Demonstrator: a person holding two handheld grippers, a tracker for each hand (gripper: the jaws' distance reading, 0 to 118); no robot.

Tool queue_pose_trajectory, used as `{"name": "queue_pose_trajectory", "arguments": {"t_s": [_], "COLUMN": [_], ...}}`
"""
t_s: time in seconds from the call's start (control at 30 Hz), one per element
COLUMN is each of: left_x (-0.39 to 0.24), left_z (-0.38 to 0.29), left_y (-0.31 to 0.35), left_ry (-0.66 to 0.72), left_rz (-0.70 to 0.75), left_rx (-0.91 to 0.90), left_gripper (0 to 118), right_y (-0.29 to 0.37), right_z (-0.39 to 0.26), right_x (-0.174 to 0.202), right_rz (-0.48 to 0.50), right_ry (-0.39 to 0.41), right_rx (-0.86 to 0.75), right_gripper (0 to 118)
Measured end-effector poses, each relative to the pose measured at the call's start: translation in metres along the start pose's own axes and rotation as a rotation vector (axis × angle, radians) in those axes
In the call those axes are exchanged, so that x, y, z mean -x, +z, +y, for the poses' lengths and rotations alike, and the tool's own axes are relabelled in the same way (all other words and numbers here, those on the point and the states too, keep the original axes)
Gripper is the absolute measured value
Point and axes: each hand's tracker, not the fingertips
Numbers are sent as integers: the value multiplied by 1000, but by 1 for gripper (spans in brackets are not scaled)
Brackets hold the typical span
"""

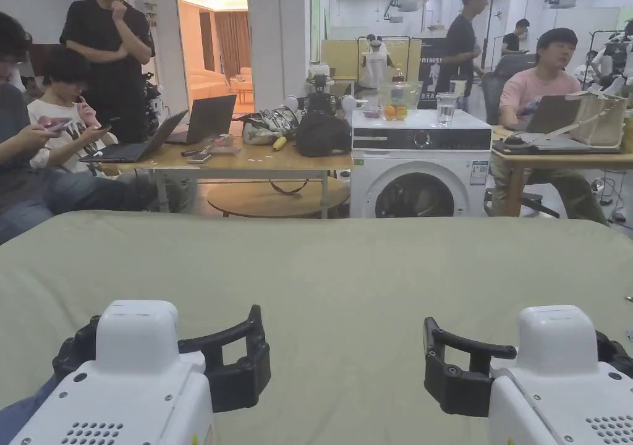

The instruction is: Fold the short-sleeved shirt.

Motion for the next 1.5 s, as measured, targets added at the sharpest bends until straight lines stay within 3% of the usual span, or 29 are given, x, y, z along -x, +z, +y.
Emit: {"name": "queue_pose_trajectory", "arguments": {"t_s": [0.17, 0.4, 0.73, 1.5], "left_x": [-3, -2, 1, 2], "left_z": [3, 6, 1, -2], "left_y": [2, 7, 7, 8], "left_ry": [-4, -20, -22, -47], "left_rz": [-14, -8, -6, -20], "left_rx": [-9, -21, -18, -26], "left_gripper": [118, 118, 118, 118], "right_y": [1, 4, 7, 9], "right_z": [2, 3, 0, 1], "right_x": [3, -4, 3, 7], "right_rz": [8, 23, -1, 14], "right_ry": [13, -59, 16, 45], "right_rx": [1, -5, -13, -17], "right_gripper": [118, 118, 118, 118]}}
